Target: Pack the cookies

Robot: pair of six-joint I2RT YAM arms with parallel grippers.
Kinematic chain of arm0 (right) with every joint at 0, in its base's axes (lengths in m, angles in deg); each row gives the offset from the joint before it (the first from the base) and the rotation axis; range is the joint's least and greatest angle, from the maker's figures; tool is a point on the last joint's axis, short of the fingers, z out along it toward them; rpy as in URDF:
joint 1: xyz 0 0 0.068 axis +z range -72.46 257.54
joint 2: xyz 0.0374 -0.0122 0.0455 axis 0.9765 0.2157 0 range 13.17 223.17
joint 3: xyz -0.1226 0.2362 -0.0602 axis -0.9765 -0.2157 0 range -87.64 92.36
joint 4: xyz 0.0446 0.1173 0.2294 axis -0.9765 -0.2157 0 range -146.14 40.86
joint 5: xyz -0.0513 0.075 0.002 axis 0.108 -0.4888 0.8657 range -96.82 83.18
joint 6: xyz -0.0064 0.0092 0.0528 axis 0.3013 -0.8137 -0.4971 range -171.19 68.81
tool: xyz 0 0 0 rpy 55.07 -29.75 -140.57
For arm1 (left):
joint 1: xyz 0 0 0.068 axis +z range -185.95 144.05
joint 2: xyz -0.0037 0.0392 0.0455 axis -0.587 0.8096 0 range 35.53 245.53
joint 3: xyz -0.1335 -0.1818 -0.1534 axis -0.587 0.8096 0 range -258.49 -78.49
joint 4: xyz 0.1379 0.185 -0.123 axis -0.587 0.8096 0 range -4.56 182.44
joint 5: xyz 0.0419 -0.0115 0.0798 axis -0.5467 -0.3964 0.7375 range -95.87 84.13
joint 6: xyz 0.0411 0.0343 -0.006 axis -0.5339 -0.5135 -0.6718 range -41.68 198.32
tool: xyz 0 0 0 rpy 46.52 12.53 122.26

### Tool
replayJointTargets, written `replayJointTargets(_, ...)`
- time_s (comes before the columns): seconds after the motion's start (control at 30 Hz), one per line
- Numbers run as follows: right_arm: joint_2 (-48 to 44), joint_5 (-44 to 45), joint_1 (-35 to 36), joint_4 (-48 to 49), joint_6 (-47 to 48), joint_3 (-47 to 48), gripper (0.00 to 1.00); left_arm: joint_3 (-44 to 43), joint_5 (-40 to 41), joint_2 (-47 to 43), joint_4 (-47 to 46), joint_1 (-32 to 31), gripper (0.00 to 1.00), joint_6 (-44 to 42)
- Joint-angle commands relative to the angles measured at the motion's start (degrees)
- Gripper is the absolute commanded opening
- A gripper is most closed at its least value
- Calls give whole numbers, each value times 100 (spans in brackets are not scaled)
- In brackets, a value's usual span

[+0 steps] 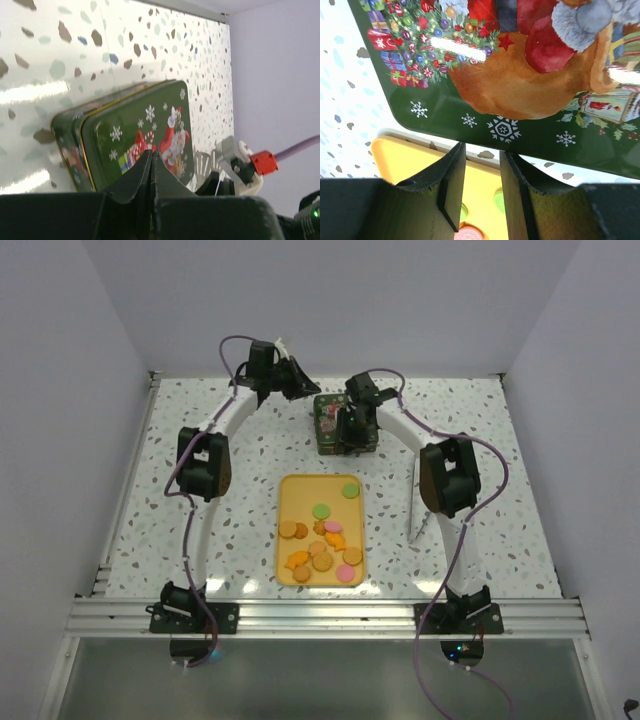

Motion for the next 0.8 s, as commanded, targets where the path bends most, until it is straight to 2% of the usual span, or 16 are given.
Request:
replayJointTargets(0.0, 147, 31, -10, -92, -42, 305, 37, -673, 196, 444, -472, -110, 2, 151)
replayJointTargets(0.1, 199, 40, -27, -136, -25, 350, 37, -691, 337, 664, -665, -154, 2, 274)
replayJointTargets(0.27, 357, 5, -54, -207, -33, 516, 36, -999, 574, 1156, -279, -136, 2, 160)
replayJointTargets(0.53, 551, -13, -63, -295, -42, 771, 36, -937, 601, 1043, -541, -14, 7, 352)
replayJointTargets(0.63, 525, 5, -72, -277, -42, 771, 36, -937, 522, 893, -884, 83, 11, 624)
replayJointTargets(0.73, 489, 22, -72, -260, -34, 780, 36, -937, 373, 761, -1297, 171, 20, 914)
replayJointTargets(0.77, 481, 22, -72, -268, -42, 789, 36, -937, 302, 718, -1385, 189, 26, 968)
